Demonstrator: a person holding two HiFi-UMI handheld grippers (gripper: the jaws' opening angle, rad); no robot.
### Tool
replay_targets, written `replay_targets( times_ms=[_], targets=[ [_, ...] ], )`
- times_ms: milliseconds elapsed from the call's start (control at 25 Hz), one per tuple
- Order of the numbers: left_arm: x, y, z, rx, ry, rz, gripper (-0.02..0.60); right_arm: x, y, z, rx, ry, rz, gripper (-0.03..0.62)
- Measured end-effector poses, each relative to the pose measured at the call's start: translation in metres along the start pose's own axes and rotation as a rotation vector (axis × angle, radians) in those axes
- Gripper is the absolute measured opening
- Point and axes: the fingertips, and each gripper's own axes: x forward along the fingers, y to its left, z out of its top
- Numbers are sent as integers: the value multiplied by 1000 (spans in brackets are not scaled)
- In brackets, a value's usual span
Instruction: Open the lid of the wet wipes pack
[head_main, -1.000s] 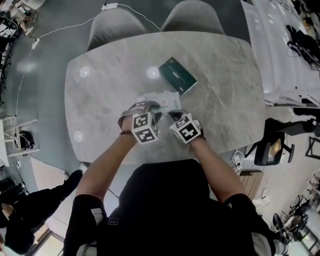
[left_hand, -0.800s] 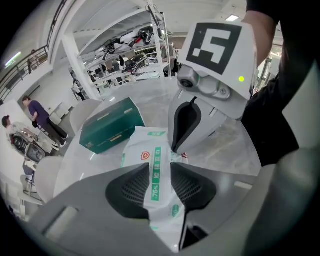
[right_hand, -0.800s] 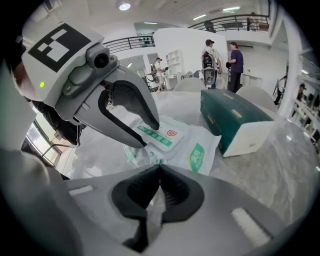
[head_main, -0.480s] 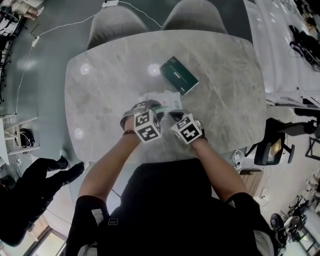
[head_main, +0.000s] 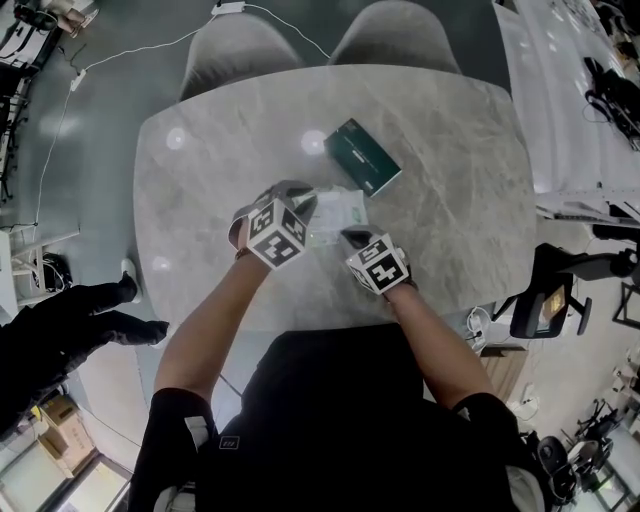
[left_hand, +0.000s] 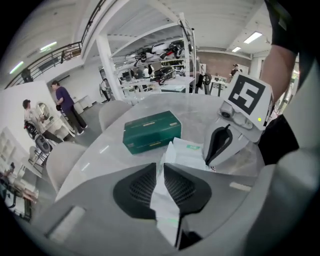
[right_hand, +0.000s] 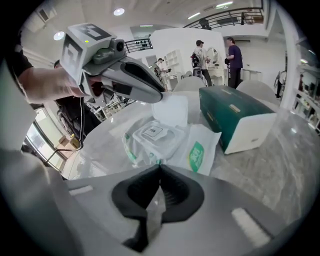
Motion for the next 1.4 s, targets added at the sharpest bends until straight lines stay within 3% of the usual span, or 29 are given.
replay_targets(
  times_ms=[320,400,560,840,1080,1400],
  targets=[
    [34,32,-15,-111,36,8,72,0,-3,0,24,-26,15,5],
    [36,35,-17,-171,24,6,76,0,-3,1,40,-22,21,5],
    [13,41,-13,-275,-58,46,80,-3,1,2,46,-20,-6,5],
    [-72,27,-15,-361,-247,146,73,-40,25,25,47,-169,-86,5],
    [-151,-19,-29,-508,-430,121,54,-96,84,29,85,-272,-135,5],
    [-207,-60,-42,-572,-564,125,44,-171,117,30,102,-430,-201,5]
  ],
)
